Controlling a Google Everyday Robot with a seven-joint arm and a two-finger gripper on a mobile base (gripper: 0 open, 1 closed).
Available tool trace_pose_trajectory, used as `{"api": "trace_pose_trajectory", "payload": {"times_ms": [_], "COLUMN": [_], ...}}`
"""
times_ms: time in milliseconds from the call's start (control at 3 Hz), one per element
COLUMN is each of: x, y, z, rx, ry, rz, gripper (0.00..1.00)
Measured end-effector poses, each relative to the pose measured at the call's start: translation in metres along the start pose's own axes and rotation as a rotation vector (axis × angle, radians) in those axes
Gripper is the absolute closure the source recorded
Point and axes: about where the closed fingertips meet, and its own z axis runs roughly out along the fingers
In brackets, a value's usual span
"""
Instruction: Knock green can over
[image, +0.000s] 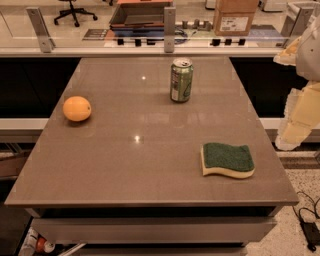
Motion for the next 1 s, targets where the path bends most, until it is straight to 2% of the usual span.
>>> {"api": "trace_pose_trajectory", "payload": {"times_ms": [333,667,1000], "x": [-0.001,0.0,0.002], "y": [-0.006,-0.027,-0.051], "z": [-0.003,0.0,0.009], "rx": [0.012,0.023,0.04], "ry": [-0.013,-0.07,-0.179], "rz": [0.009,0.049,0.127], "gripper": [0.0,0.0,0.0]}}
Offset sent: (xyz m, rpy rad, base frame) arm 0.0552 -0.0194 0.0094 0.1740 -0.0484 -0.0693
